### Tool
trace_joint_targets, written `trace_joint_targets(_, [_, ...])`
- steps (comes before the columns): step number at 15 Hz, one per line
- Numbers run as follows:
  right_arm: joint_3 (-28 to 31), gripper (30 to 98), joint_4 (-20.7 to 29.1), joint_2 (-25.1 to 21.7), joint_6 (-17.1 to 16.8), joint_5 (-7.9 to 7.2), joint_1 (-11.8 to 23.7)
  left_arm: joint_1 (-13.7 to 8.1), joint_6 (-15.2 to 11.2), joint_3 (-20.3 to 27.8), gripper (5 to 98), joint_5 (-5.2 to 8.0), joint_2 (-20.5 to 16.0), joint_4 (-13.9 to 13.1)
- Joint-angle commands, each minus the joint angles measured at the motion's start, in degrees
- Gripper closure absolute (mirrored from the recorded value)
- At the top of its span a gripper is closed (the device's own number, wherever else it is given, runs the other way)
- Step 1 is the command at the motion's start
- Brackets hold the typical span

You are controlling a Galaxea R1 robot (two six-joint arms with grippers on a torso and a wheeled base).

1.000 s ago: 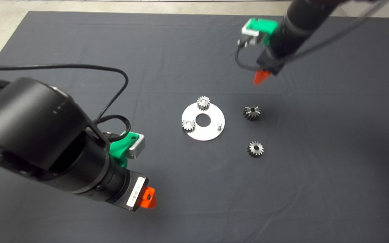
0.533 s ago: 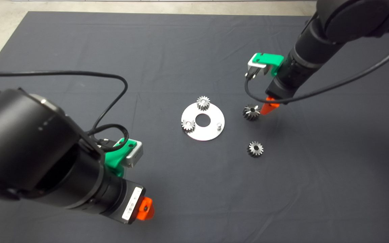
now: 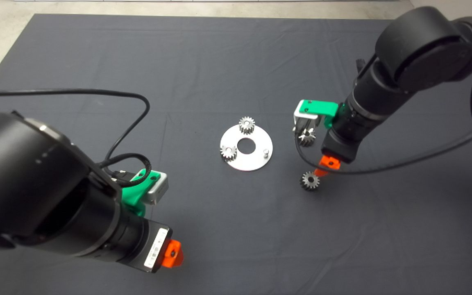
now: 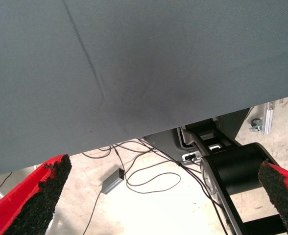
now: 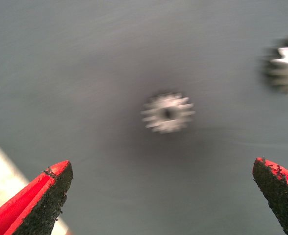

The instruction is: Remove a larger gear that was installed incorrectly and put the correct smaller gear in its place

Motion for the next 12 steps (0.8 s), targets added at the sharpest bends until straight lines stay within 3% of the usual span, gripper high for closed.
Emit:
trace_joint_targets(1, [7.9,31.4,2.0,0.4,2.6,-7.44,-0.6,-0.5,-0.4,1.1,5.4,0.46,-0.1,0.1])
trace_joint_targets(4, [8.5,31.4,0.9,-0.4,2.0,-7.44,-2.1,-0.5,-0.4,1.3,5.4,0.46,0.0,0.1])
trace_joint_targets(7, [10.5,31.4,-4.9,-1.2,1.9,-7.44,-4.2,-0.5,-0.4,1.4,5.4,0.37,0.0,0.0])
trace_joint_targets(12, [10.3,31.4,-13.6,-3.1,2.5,-7.44,-10.8,-0.5,-0.4,1.4,5.4,0.55,-0.1,0.0])
